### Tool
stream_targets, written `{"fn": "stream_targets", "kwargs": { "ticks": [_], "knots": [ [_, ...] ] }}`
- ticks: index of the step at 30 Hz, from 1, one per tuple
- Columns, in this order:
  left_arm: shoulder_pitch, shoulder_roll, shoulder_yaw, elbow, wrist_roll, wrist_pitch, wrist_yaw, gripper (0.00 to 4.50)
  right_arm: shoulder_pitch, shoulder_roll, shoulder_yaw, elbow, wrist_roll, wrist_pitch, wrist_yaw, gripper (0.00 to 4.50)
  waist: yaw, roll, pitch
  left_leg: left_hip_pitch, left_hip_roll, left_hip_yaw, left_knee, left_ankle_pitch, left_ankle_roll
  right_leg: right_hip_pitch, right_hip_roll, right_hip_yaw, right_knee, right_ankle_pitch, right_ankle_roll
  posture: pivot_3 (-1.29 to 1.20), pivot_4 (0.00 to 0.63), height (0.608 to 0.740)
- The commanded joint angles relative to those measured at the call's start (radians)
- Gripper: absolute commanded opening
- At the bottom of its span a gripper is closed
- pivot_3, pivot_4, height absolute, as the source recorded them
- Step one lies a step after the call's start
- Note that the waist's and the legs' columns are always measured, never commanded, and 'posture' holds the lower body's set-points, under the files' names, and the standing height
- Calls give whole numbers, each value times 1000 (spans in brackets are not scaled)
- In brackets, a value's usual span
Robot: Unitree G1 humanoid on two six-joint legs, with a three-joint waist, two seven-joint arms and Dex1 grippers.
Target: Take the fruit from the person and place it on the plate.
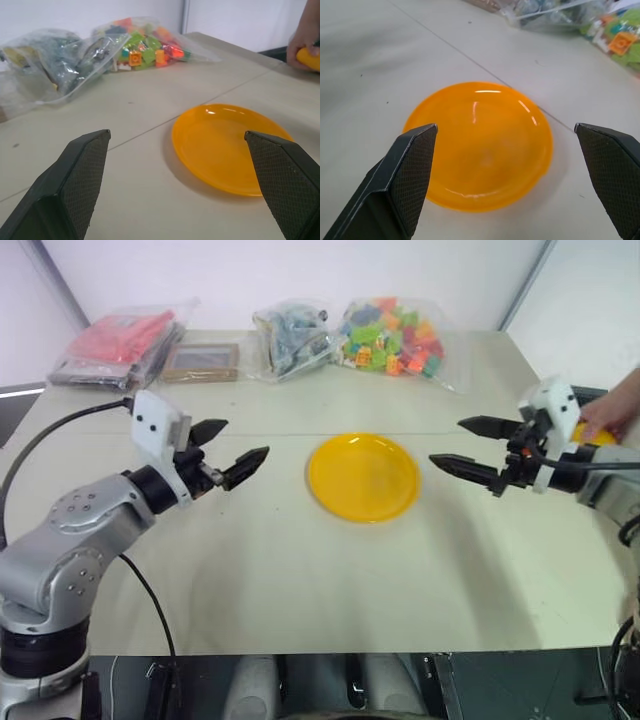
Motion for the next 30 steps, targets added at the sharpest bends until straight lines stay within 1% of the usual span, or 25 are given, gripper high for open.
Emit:
{"fn": "stream_targets", "kwargs": {
  "ticks": [1,5,15,19,23,30],
  "knots": [
    [10,8,-13,-44,4,-31,-38,4500,-3,-16,-25,-8,0,-17,2,4486,0,0,0,0,0,0,0,0,0,0,0,0,0,0,0,0,150,731],
    [-16,-17,-13,-25,-4,-30,-17,4500,-2,-22,-21,-5,-3,-26,9,4486,1,0,0,0,0,0,0,0,0,0,0,0,0,0,0,0,150,731],
    [-13,-12,-15,-28,22,-47,-20,4500,-7,-2,15,15,-27,-64,9,4486,0,0,0,0,0,0,0,0,0,0,0,0,0,0,0,0,150,731],
    [-24,-22,-24,-31,31,-58,-16,4500,-44,6,23,33,-23,-69,-1,4486,1,0,0,0,0,0,0,0,0,0,0,0,0,0,0,0,150,731],
    [-38,-23,-27,-11,44,-68,-21,4500,-50,4,35,39,-40,-84,1,4486,1,0,0,0,0,0,0,0,0,0,0,0,0,0,0,0,150,731],
    [-77,-33,-57,29,66,-79,-47,4500,4,-3,-8,-14,-16,-56,-20,4486,2,0,0,0,0,0,1,0,0,1,0,0,0,0,0,0,150,731]
  ]
}}
